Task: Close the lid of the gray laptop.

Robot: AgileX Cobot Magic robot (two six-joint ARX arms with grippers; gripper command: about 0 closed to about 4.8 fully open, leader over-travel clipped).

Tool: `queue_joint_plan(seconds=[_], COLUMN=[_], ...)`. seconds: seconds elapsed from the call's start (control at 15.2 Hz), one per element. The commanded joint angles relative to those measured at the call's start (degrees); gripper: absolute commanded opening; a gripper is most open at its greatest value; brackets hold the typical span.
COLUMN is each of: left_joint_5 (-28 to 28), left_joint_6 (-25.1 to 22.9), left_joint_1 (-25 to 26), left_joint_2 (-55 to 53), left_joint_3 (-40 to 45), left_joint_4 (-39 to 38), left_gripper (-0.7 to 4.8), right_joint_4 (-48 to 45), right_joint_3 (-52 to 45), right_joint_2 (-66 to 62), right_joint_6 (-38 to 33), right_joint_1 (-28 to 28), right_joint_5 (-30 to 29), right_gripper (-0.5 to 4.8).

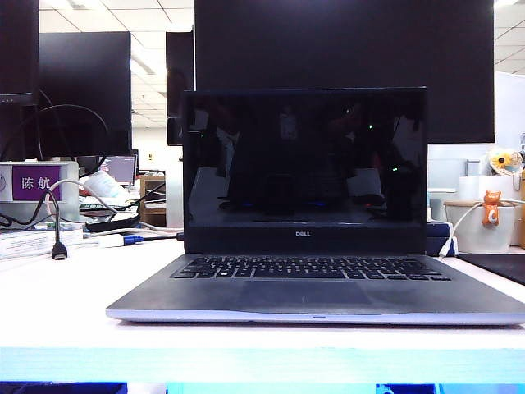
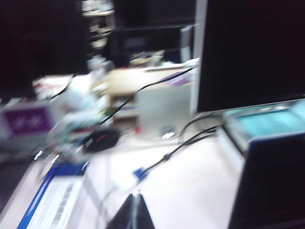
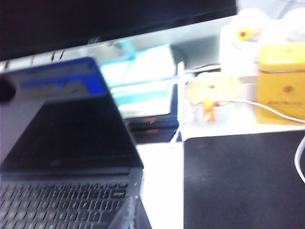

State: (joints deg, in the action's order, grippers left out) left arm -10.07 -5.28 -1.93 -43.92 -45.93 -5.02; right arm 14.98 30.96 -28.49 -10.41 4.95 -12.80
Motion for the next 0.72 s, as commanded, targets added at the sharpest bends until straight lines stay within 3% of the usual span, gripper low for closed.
queue_joint_plan(seconds=[0.07,0.4,0.72], left_joint_5=[-6.71,-6.71,-7.34], left_joint_6=[-0.77,-4.68,-7.69], left_joint_1=[-0.04,-0.63,-6.56], left_joint_2=[-7.43,-22.71,-37.66], left_joint_3=[-7.76,-22.38,-38.51], left_joint_4=[-0.42,-8.28,-16.31], left_gripper=[-0.05,-0.05,-0.05], right_joint_4=[2.14,8.5,14.73], right_joint_3=[4.81,13.46,22.93], right_joint_2=[-5.9,-13.86,-19.76], right_joint_6=[3.54,6.47,9.38], right_joint_1=[0.02,0.0,-0.02], right_joint_5=[-6.05,-11.63,-14.36], right_gripper=[-0.06,-0.06,-0.06])
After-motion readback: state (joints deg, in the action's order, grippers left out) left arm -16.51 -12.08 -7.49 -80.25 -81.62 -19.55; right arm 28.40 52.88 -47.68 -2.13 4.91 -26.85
